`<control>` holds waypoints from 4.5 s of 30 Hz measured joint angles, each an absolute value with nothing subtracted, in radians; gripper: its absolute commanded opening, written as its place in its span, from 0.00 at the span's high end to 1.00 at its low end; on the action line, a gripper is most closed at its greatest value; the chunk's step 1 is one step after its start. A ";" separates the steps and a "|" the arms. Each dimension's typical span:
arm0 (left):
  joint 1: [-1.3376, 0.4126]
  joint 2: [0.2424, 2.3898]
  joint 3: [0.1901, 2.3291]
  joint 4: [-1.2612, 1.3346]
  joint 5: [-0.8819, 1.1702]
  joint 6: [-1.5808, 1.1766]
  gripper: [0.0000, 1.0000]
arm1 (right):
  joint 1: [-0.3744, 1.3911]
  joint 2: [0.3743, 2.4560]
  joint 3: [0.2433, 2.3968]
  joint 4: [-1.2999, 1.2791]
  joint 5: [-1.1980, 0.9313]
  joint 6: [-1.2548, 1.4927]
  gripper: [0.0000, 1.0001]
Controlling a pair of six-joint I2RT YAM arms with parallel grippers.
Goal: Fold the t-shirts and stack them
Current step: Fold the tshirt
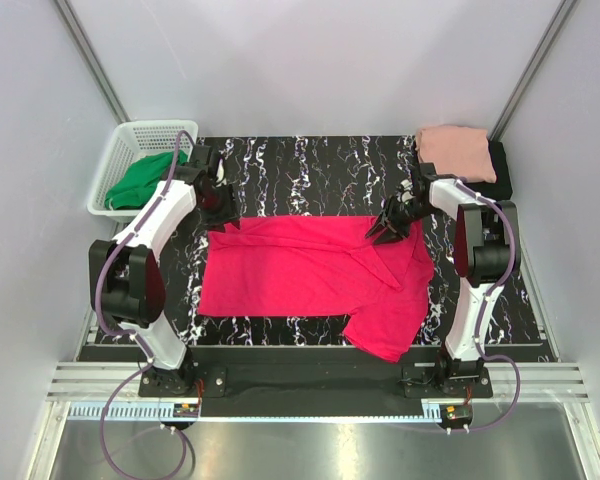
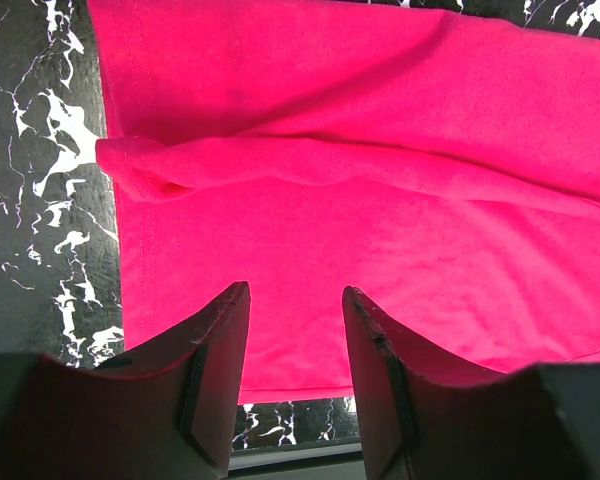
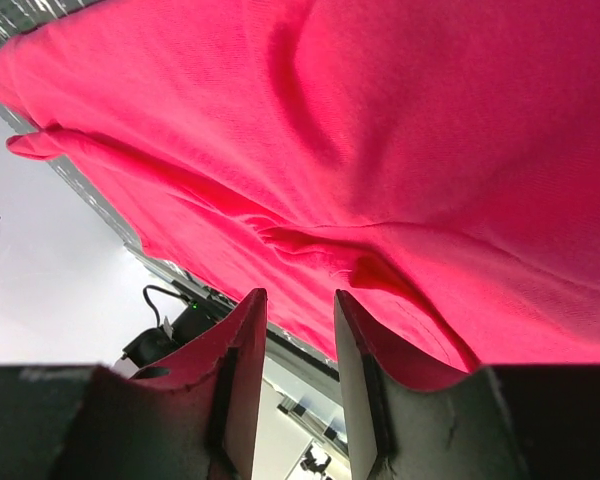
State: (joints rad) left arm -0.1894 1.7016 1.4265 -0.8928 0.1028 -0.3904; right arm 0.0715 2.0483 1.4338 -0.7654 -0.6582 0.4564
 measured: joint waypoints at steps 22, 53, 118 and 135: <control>-0.189 1.702 1.424 -0.892 0.102 -0.389 0.55 | 0.072 2.066 1.421 -0.762 -0.630 0.447 0.59; -0.186 1.702 1.424 -0.891 0.102 -0.366 0.55 | 0.081 2.111 1.434 -0.819 -0.610 0.432 1.00; -0.153 1.954 1.518 -0.809 0.070 -0.375 0.50 | 0.287 1.944 1.518 -0.839 -0.457 0.546 0.80; -0.154 1.936 1.344 -0.781 0.054 -0.375 0.51 | 0.250 1.946 1.446 -0.859 -0.458 0.519 0.81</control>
State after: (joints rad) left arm -0.1535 1.9358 1.3437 -0.7807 0.0536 -0.3752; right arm 0.2504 1.9465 1.4464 -0.8585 -0.4583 0.5194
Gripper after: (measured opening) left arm 0.495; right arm 0.195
